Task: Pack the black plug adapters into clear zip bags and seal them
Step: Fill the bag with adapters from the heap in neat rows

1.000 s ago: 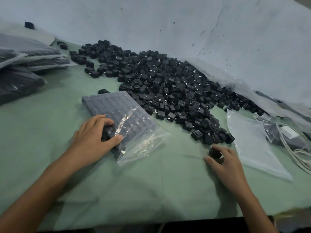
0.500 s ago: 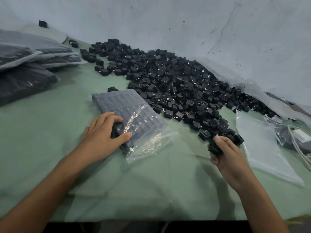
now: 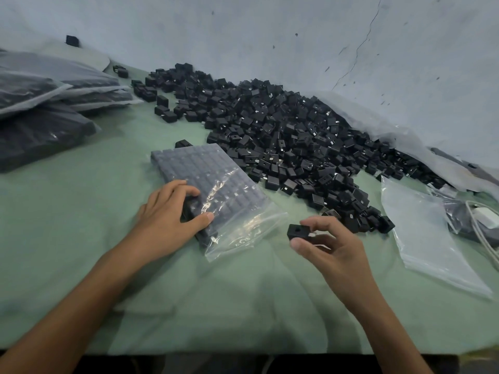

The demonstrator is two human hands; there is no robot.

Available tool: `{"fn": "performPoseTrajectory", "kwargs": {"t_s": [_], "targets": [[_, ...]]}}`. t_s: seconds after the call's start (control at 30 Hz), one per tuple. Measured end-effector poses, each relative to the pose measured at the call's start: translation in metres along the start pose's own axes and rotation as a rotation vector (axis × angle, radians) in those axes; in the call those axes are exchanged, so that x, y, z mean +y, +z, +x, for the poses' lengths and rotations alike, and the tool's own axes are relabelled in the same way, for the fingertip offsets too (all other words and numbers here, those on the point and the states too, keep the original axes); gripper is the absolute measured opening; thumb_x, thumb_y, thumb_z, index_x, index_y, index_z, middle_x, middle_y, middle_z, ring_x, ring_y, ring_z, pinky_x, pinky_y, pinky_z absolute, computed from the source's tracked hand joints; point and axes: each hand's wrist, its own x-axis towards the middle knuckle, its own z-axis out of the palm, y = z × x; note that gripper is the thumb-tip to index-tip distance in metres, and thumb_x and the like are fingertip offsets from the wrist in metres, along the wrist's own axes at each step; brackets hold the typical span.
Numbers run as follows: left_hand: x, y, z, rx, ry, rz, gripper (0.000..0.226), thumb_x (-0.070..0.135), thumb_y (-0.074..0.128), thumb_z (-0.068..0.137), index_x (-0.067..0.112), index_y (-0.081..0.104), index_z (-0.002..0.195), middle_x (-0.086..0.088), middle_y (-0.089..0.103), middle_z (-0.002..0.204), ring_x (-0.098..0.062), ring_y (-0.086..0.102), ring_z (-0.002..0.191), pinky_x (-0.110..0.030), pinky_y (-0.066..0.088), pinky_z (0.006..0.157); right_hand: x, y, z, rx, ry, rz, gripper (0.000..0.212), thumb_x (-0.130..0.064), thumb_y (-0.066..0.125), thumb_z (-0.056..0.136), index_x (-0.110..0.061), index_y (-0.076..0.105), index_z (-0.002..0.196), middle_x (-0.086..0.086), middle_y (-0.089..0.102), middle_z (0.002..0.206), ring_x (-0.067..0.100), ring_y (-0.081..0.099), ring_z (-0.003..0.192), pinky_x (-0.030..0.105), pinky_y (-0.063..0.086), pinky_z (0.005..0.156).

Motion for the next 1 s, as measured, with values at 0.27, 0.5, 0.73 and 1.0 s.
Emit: {"fn": "performPoseTrajectory", "kwargs": {"t_s": [0.27, 0.5, 0.73, 1.0], "targets": [[0.004, -0.001, -0.002, -0.007, -0.006, -0.013, 0.052, 0.074, 0.053, 0.077, 0.047, 0.043, 0.121, 0.018, 0.027, 0.150, -0.014, 0.024, 0.142, -0.043, 0.025, 0.112, 0.005, 0.040, -0.012, -0.130, 0.143, -0.018, 0.027, -0.015, 0.079, 0.083, -0.033, 0.072, 0.102, -0.006, 0.075, 0.096, 0.014, 0.073, 0.085, 0.026, 0.057, 0.072], [0.002, 0.000, -0.003, -0.027, -0.002, -0.007, 0.055, 0.077, 0.048, 0.077, 0.048, 0.040, 0.123, 0.020, 0.023, 0.150, -0.012, 0.022, 0.141, -0.043, 0.024, 0.112, 0.001, 0.087, 0.007, -0.169, 0.320, 0.219, 0.010, -0.010, 0.076, 0.084, -0.015, 0.077, 0.093, 0.007, 0.074, 0.086, 0.013, 0.065, 0.070, 0.028, 0.056, 0.067], [0.005, -0.001, -0.004, -0.031, -0.010, -0.010, 0.066, 0.084, 0.039, 0.069, 0.047, 0.040, 0.125, 0.018, 0.022, 0.151, -0.012, 0.020, 0.142, -0.044, 0.023, 0.112, 0.001, 0.105, 0.021, -0.128, 0.375, 0.265, 0.020, 0.001, 0.071, 0.081, -0.012, 0.078, 0.095, 0.014, 0.076, 0.088, 0.021, 0.070, 0.076, 0.033, 0.059, 0.074], [0.006, -0.001, -0.005, -0.019, -0.004, -0.011, 0.053, 0.072, 0.050, 0.080, 0.045, 0.041, 0.125, 0.018, 0.022, 0.151, -0.011, 0.019, 0.142, -0.044, 0.022, 0.111, 0.003, 0.113, 0.022, -0.124, 0.346, 0.194, 0.025, 0.004, 0.065, 0.085, -0.017, 0.074, 0.096, 0.005, 0.070, 0.064, 0.013, 0.054, 0.048, 0.022, 0.044, 0.043]]}}
